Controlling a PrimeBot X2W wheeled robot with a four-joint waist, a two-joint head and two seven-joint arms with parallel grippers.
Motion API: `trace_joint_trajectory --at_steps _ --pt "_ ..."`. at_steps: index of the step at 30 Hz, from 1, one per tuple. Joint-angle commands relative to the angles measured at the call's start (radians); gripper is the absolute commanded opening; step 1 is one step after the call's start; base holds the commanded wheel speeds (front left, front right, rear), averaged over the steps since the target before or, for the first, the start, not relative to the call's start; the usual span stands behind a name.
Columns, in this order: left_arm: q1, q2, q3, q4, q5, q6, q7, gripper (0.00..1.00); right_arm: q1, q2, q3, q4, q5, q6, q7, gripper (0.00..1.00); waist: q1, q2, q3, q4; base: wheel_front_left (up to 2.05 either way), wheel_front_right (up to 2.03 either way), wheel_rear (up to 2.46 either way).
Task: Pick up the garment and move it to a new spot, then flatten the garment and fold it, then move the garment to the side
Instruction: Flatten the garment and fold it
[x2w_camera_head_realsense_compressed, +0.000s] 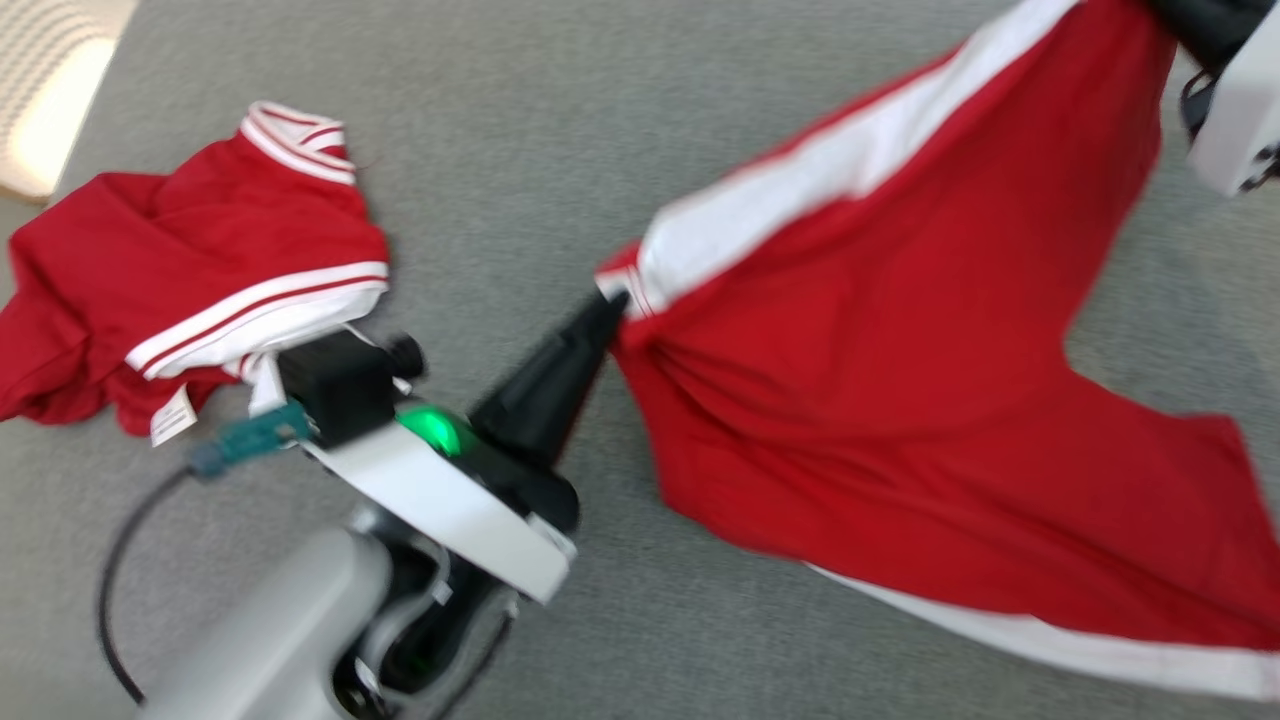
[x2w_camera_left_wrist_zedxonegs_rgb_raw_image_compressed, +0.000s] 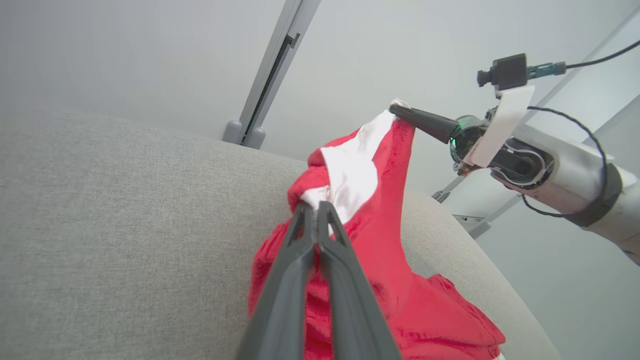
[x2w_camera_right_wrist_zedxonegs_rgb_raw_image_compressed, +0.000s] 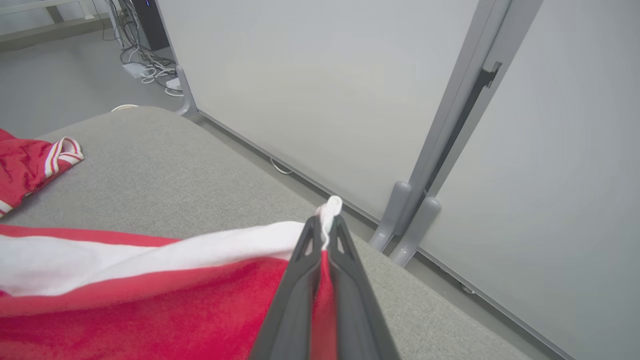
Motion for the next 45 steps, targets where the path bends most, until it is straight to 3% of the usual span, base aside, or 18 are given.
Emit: trace_joint_trajectory --at_steps 1,8,14,20,27,31,35,39,45 --pt "-0.049 0.016 0.043 -0.003 -0.009 0.003 -0.01 0.0 -0.029 -0.017 -0.009 0.0 0.014 -0.001 -0.053 0.0 0.0 0.0 -0.026 -0.067 0.0 0.0 0.0" --pt "-0.221 0.052 0.143 0.01 -0.053 -0.016 0.049 0.0 -0.096 -0.059 -0.037 0.004 0.038 -0.001 -0.179 0.0 0.0 0.0 -0.027 -0.165 0.0 0.0 0.0" --pt "-0.554 0.045 0.199 0.125 -0.063 -0.086 0.138 0.0 -0.206 -0.032 -0.067 0.102 -0.03 -0.002 -0.293 0.0 0.0 0.0 0.043 -0.266 0.0 0.0 0.0" --pt "-0.913 -0.037 0.184 0.349 0.034 -0.151 0.109 0.0 -0.354 0.036 -0.177 0.25 -0.157 -0.002 -0.369 0.0 0.0 0.0 0.134 -0.35 0.0 0.0 0.0" --pt "-1.106 -0.125 0.144 0.508 0.07 -0.19 -0.011 0.0 -0.362 0.012 -0.44 0.176 -0.324 -0.002 -0.368 0.0 0.0 0.0 0.189 -0.39 0.0 0.0 0.0" --pt "-1.033 -0.109 0.038 0.493 0.041 -0.196 -0.058 0.0 -0.222 -0.014 -0.544 0.071 -0.364 -0.001 -0.368 0.0 0.0 0.0 0.197 -0.396 0.0 0.0 0.0" --pt "-0.869 -0.028 -0.08 0.406 -0.049 -0.197 -0.081 0.0 0.003 -0.024 -0.649 -0.046 -0.343 -0.001 -0.368 0.0 0.0 0.0 0.195 -0.414 0.0 0.0 0.0" --pt "-0.658 0.068 -0.139 0.3 -0.161 -0.197 -0.12 0.0 0.272 -0.019 -0.751 -0.164 -0.355 -0.002 -0.368 0.0 0.0 0.0 0.172 -0.416 0.0 0.0 0.0" --pt "-0.317 0.196 -0.225 0.144 -0.241 -0.196 -0.173 0.0 0.741 0.033 -1.001 -0.345 -0.391 -0.002 -0.368 0.0 0.0 0.0 0.09 -0.394 0.0 0.0 0.0"
